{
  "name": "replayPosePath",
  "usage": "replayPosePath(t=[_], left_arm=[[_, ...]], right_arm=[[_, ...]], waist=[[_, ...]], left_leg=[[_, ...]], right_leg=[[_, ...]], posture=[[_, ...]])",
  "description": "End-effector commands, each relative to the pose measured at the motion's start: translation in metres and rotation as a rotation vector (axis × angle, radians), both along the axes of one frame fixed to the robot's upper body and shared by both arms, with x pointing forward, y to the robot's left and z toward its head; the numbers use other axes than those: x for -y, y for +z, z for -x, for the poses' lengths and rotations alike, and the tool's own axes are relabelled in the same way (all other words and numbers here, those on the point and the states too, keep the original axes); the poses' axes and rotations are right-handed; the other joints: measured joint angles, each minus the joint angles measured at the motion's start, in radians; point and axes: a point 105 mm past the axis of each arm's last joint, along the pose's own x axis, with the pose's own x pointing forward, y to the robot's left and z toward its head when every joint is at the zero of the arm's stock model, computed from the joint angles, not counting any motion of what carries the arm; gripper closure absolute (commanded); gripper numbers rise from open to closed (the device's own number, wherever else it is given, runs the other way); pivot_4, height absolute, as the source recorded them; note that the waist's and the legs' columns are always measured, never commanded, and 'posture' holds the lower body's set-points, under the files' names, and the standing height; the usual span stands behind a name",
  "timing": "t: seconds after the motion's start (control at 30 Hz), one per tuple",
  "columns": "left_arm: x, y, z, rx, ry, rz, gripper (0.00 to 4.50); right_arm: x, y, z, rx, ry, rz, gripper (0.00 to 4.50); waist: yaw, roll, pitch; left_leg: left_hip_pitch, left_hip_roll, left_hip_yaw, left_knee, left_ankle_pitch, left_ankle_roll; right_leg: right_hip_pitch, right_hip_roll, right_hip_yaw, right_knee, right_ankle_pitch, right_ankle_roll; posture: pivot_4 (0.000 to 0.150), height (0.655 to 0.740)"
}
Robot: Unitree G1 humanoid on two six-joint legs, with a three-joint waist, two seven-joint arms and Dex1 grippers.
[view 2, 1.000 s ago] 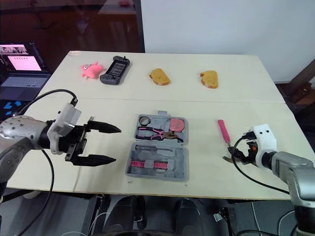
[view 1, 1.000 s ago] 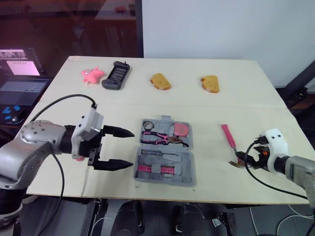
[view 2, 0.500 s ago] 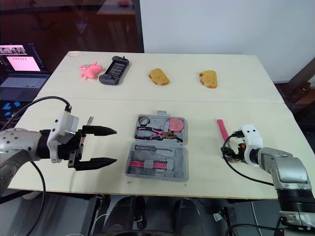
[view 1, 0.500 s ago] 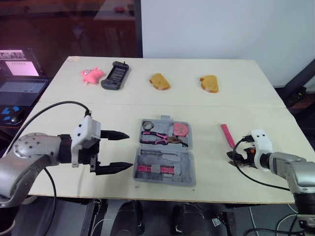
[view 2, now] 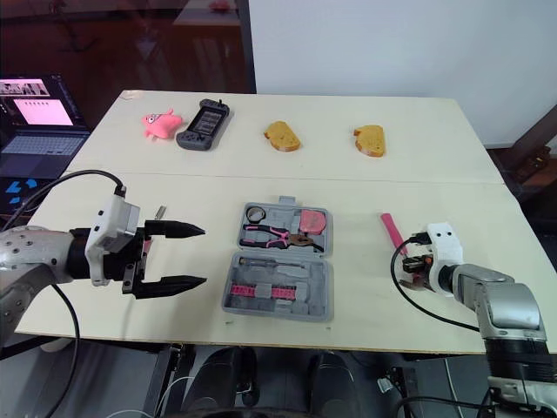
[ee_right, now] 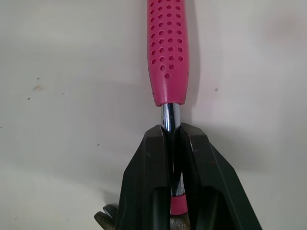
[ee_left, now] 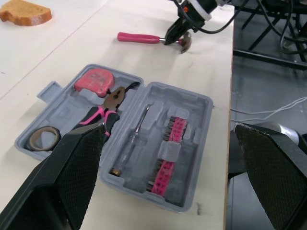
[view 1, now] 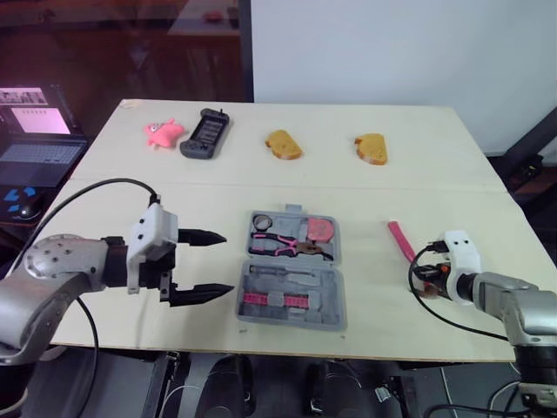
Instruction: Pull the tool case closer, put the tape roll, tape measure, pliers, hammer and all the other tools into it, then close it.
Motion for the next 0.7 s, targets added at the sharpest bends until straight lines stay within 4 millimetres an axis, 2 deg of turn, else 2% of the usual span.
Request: replayPosePath(t=[0.03, 0.13, 0.27, 0.5, 0.7], left_arm=[[0.000, 0.002, -0.001, 0.032, -0.013, -0.002, 0.00], [0.000, 0.001, -0.003, 0.034, -0.013, -0.002, 0.00], [0.001, 0.000, -0.004, 0.035, -0.017, -0.007, 0.00], [0.000, 0.000, -0.006, 0.040, -0.020, -0.012, 0.00], [0.001, -0.001, -0.008, 0.035, -0.027, -0.014, 0.00]], right_arm=[[-0.005, 0.018, -0.006, 0.064, 0.010, -0.011, 4.48], [-0.011, 0.021, -0.014, 0.078, 0.031, -0.013, 4.48], [-0.024, 0.014, -0.021, 0.067, 0.066, -0.018, 4.48], [-0.024, 0.008, -0.029, 0.059, 0.054, -0.015, 4.48], [-0.019, 0.015, -0.022, 0.058, 0.062, -0.025, 1.71]], waist=[[-0.001, 0.000, 0.000], [-0.001, 0.000, 0.000], [-0.005, 0.000, 0.000], [-0.006, 0.000, 0.000], [-0.003, 0.000, 0.000]], left_leg=[[0.000, 0.000, 0.000, 0.000, 0.000, 0.000], [0.000, 0.000, 0.000, 0.000, 0.000, 0.000], [0.000, 0.000, 0.000, 0.000, 0.000, 0.000], [0.000, 0.000, 0.001, 0.000, 0.000, 0.000], [0.000, 0.000, 0.001, 0.000, 0.000, -0.001]], right_leg=[[0.000, 0.000, 0.000, 0.000, 0.000, 0.000], [-0.001, 0.000, 0.000, 0.000, 0.000, 0.000], [-0.001, 0.000, 0.000, 0.000, 0.000, 0.000], [0.000, 0.000, 0.000, 0.000, 0.000, 0.000], [0.000, 0.000, 0.000, 0.000, 0.000, 0.000]], posture=[[0.150, 0.7188], [0.150, 0.7188], [0.150, 0.7188], [0.150, 0.7188], [0.150, 0.7188]])
